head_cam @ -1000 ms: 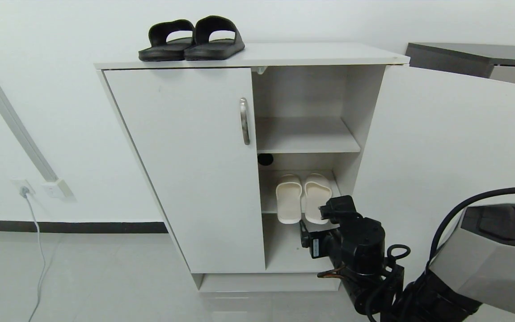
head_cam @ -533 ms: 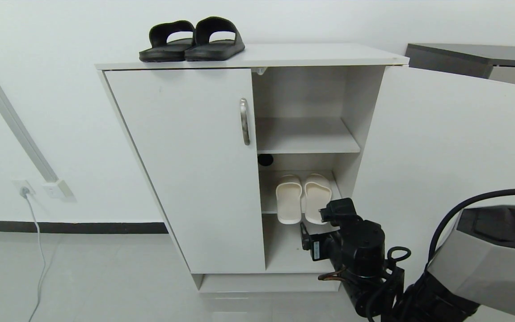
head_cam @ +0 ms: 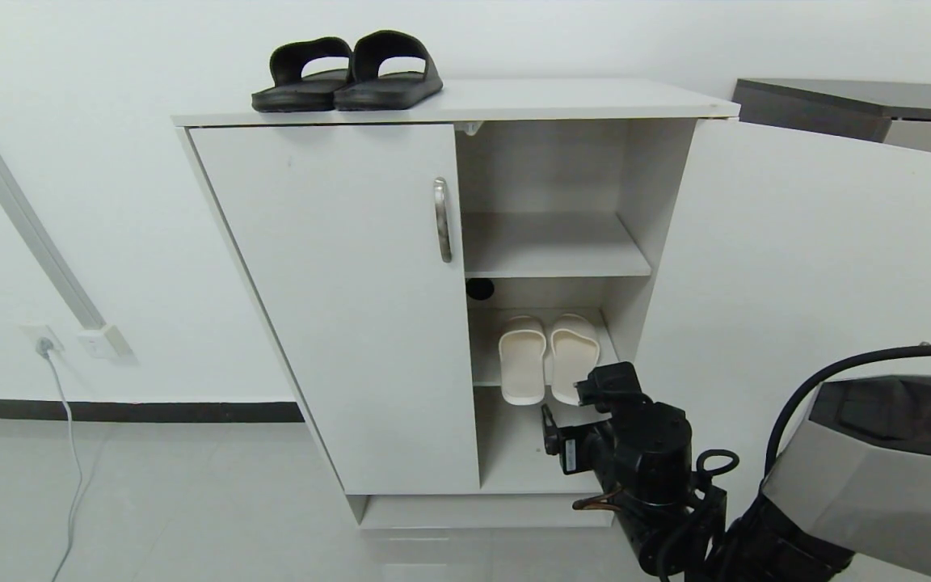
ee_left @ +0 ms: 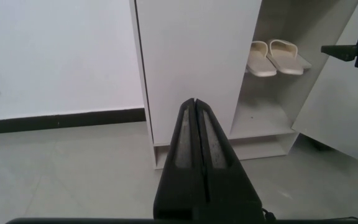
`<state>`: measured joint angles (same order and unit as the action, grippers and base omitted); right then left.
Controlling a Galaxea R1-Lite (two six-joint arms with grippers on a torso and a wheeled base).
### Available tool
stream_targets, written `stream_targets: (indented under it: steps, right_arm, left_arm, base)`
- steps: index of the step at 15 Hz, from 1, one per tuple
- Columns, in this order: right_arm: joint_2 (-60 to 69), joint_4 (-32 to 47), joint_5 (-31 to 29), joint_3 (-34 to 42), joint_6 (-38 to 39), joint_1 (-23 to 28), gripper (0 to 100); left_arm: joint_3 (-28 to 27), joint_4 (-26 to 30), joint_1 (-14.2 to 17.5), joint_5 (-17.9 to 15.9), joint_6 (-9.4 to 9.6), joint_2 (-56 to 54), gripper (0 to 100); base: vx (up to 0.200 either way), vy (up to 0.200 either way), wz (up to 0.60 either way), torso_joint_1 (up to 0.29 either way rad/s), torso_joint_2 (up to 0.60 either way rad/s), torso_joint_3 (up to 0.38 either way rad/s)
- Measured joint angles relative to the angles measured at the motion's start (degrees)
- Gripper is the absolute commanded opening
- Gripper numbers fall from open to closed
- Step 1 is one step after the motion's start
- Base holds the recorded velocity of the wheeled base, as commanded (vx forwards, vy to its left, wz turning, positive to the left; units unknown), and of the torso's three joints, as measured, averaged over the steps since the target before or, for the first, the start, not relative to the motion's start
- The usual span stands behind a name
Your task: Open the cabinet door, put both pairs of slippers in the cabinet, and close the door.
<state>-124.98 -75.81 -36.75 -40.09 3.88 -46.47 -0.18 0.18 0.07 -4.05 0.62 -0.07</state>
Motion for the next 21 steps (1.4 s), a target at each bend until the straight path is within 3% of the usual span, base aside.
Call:
stream_targets:
  steps: [17,21]
  right_arm:
    - [-0.2,-0.3,0.1,0.2,0.0,0.1,100]
    - [-0.2,-0.9,0.0,0.5,0.0,0.0,100]
  left_arm:
    - [0.0,0.0,0.0,0.0,0.00,0.0,0]
    - [0.0,0.0,0.0,0.0,0.00,0.0,0]
  base:
    - [0.000,0.200,0.00,0.002,0.00,0.003]
    - [0.000,0.000,0.00,0.000,0.00,0.000]
